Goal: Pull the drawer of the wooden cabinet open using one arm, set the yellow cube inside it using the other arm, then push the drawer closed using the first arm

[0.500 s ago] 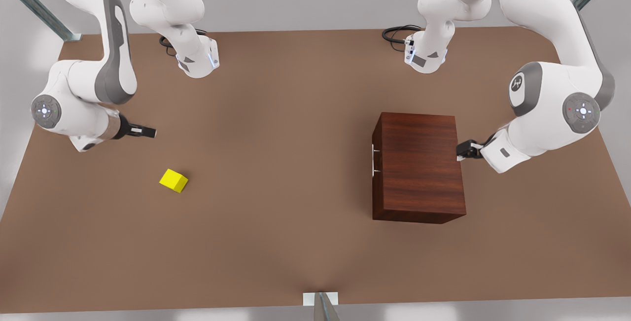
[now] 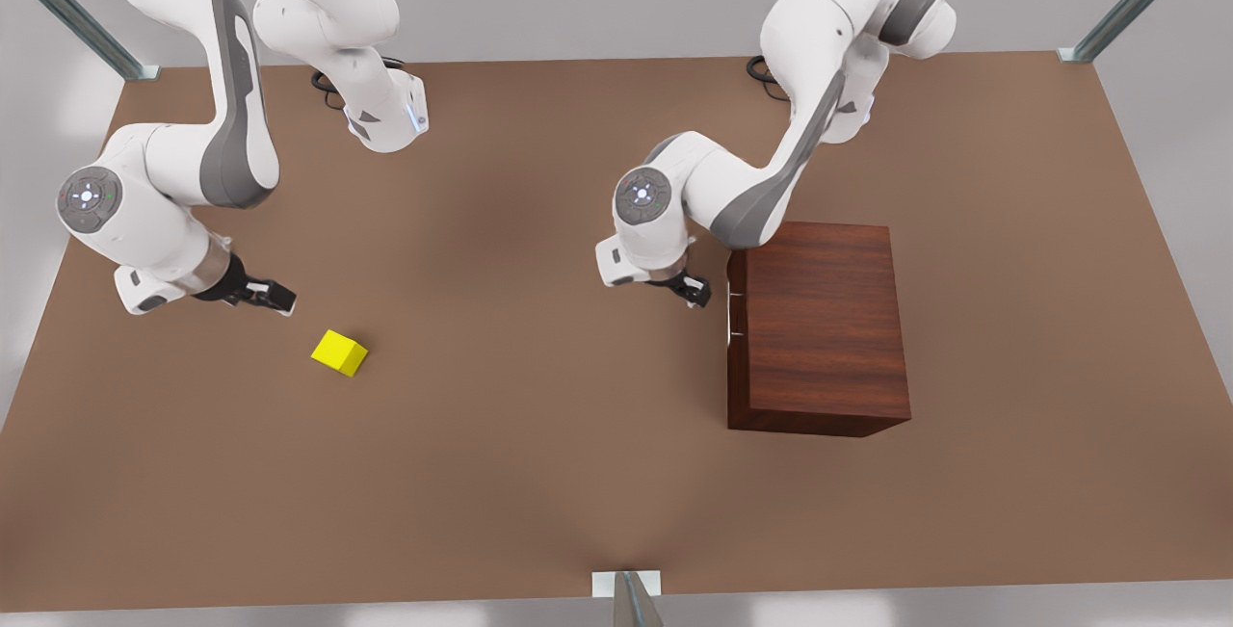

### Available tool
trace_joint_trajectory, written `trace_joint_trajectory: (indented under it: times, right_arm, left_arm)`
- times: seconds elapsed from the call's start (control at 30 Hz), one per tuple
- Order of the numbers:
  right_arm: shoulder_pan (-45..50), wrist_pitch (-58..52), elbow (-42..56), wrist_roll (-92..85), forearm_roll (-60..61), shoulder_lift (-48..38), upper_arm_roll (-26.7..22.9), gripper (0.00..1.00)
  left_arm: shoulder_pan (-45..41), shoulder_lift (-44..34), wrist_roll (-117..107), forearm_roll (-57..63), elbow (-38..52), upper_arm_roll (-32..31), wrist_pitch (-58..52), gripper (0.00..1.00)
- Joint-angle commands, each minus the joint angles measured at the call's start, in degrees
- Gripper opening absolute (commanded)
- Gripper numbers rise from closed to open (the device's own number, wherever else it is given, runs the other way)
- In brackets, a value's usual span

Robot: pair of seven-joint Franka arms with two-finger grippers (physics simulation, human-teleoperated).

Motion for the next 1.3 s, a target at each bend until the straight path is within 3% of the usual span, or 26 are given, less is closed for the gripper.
trace_joint_trajectory:
  times: [0.0,0.23,0.5,0.8,1.27]
  right_arm:
    - [-1.70,1.16,0.16,2.75,0.03,0.10,-0.10,1.00]
    - [-1.70,1.16,0.34,2.75,0.03,0.28,-0.10,1.00]
    - [-1.70,1.16,0.43,2.93,0.12,0.63,-0.10,1.00]
    - [-1.70,1.16,0.43,2.93,0.12,0.63,-0.10,1.00]
    - [-1.70,1.16,1.04,2.84,0.38,1.51,-0.10,1.00]
  left_arm:
    - [-0.12,1.33,-37.24,4.52,-0.25,0.11,2.70,1.00]
    - [-0.82,3.43,-38.03,12.26,-0.86,0.28,-3.81,1.00]
    - [-0.82,4.40,-53.59,7.60,-3.06,0.28,0.15,1.00]
    - [-0.74,4.31,-52.89,18.85,-6.40,0.37,-0.64,1.00]
    - [-1.00,5.63,-50.17,18.85,-7.28,-0.24,0.06,1.00]
